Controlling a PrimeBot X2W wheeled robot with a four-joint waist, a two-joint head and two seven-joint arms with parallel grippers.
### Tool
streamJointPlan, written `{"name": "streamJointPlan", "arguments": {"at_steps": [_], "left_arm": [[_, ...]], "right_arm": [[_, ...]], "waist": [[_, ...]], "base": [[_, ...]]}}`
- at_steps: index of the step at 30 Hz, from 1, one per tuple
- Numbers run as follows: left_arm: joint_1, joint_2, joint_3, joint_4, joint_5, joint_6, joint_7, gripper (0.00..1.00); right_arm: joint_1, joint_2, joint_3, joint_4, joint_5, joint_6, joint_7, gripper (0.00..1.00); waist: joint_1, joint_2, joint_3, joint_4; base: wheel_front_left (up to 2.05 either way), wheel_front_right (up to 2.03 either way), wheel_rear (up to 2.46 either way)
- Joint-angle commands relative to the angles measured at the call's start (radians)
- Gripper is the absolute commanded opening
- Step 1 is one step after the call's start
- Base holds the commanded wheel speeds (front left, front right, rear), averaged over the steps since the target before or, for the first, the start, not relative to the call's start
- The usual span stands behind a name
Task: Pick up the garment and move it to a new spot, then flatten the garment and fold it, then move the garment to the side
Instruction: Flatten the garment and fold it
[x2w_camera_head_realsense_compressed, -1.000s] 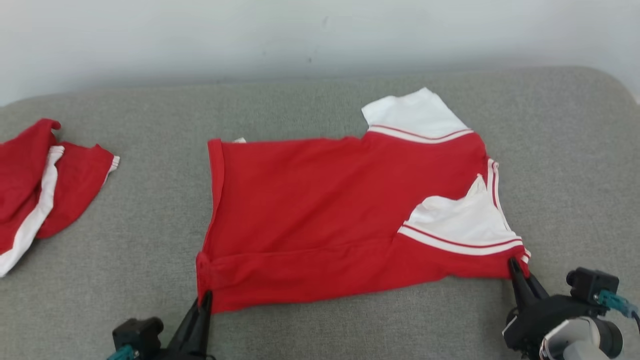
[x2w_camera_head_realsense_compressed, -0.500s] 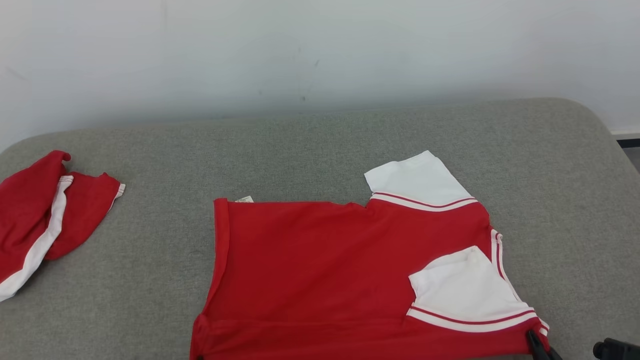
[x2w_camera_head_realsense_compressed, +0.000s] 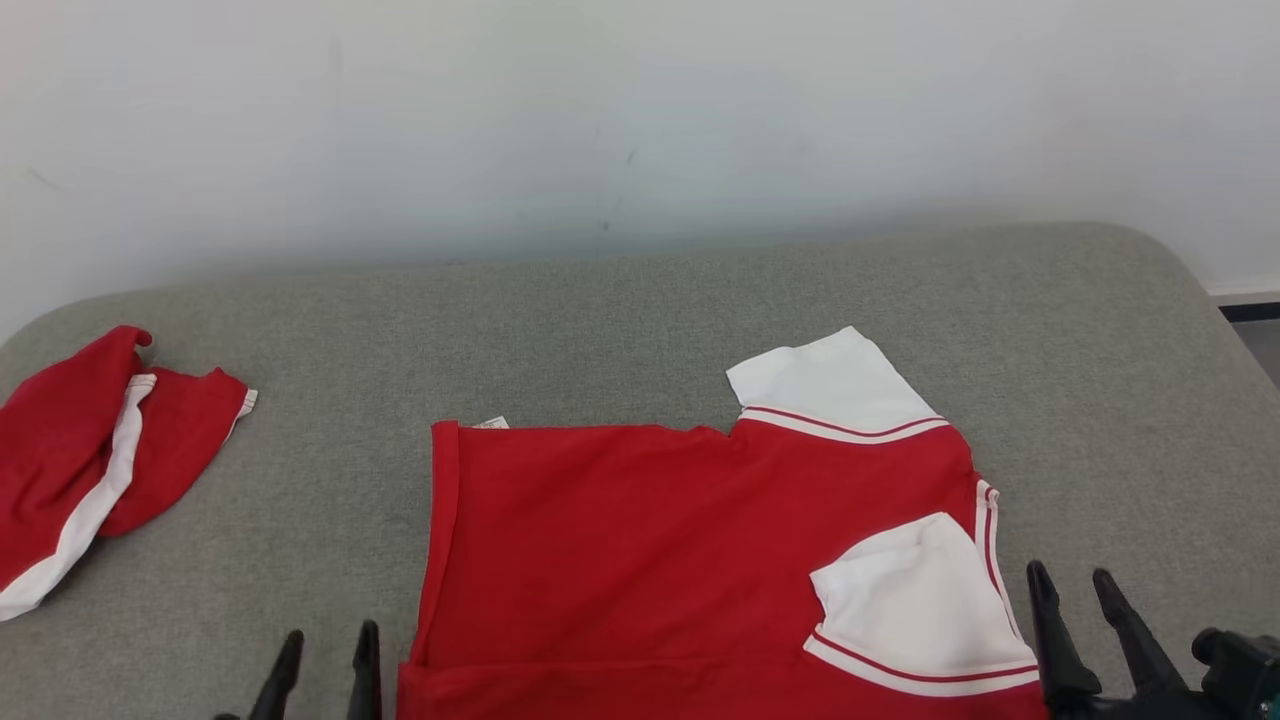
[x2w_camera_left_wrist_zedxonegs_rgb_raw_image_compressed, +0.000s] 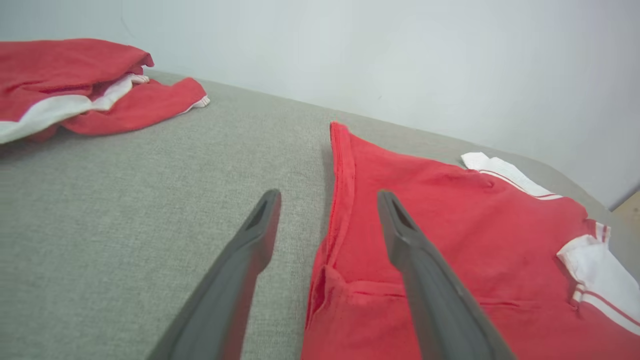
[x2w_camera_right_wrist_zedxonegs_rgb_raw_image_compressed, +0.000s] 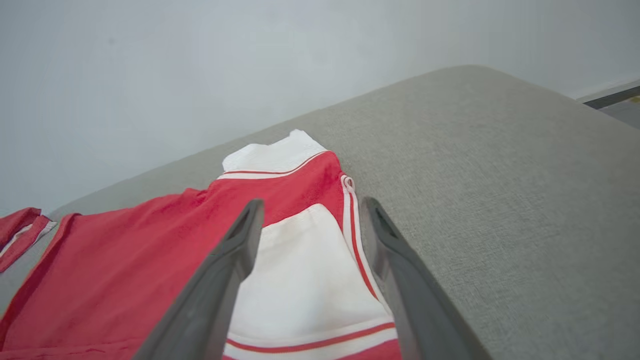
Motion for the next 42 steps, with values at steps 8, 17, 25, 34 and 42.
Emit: {"name": "streamJointPlan", "arguments": {"at_steps": [8,17,25,34,42], "left_arm": [[-0.041,-0.021,0.117,-0.126,0.115,0.005,-0.001,1.00],[-0.050,-0.045,0.180,-0.151,0.188,0.005,-0.002,1.00],[-0.025,-0.064,0.191,-0.116,0.223,-0.018,-0.002,1.00],[-0.070,-0.071,0.185,-0.084,0.230,-0.046,-0.002,1.00],[-0.243,-0.018,0.091,0.032,0.212,-0.074,0.021,1.00]], "right_arm": [[-0.055,0.036,0.044,-0.069,-0.145,-0.003,-0.143,1.00],[-0.053,0.071,0.054,-0.053,-0.239,-0.003,-0.195,1.00],[-0.042,0.072,0.050,-0.021,-0.273,-0.003,-0.203,1.00],[-0.073,0.052,0.060,-0.002,-0.274,-0.003,-0.201,1.00],[-0.248,-0.018,0.087,0.082,-0.256,-0.003,-0.094,1.00]], "waist": [[0.0001,0.0001,-0.009,0.003],[0.0001,0.0001,-0.006,0.017],[0.0001,0.0001,-0.007,0.021],[0.0001,0.0001,-0.002,0.023],[0.0001,0.0001,0.048,0.015]], "base": [[0.00,0.00,0.00],[0.00,0.00,0.00],[0.00,0.00,0.00],[0.00,0.00,0.00],[0.00,0.00,0.00]]}}
